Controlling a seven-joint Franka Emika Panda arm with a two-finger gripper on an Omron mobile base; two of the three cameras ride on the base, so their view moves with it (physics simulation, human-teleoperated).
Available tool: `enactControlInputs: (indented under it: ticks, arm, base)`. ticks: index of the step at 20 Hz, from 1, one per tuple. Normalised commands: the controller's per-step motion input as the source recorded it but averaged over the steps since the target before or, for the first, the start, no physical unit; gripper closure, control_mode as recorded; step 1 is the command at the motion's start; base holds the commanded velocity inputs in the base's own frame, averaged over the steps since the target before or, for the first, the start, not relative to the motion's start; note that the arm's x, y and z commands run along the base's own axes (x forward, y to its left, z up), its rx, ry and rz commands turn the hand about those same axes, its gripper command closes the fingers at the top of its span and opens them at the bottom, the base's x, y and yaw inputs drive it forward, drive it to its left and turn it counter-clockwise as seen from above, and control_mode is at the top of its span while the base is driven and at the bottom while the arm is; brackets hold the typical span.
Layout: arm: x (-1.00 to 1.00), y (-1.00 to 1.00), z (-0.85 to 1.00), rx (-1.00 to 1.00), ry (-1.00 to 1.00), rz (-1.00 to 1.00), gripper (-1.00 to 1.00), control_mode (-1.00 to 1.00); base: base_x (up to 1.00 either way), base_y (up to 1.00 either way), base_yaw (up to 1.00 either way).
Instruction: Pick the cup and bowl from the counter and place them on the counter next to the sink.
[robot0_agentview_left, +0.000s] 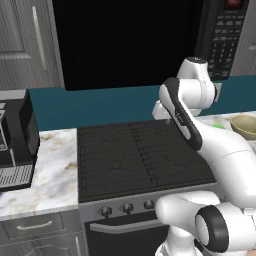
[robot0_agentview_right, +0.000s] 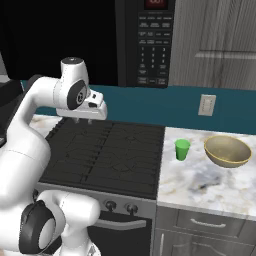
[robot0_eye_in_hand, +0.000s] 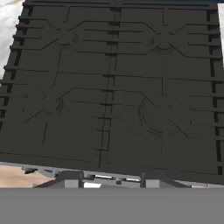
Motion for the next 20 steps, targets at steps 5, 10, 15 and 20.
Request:
enactControlInputs:
  ticks: [5,10,15,20]
  arm:
    - [0.0,0.0,-0.13,0.0,0.0,-0.01,-1.0,-1.0]
    - [0.0,0.01,-0.28,-0.01,0.02,-0.05,-1.0,-1.0]
    - [-0.06,-0.13,-0.16,0.0,0.07,-0.01,-1.0,-1.0]
    - [-0.19,-0.45,0.0,0.0,0.02,0.0,-1.0,-1.0]
  base:
    - [0.0,0.0,0.0]
    - [0.0,0.0,0.0]
    - [0.0,0.0,0.0]
    - [0.0,0.0,0.0]
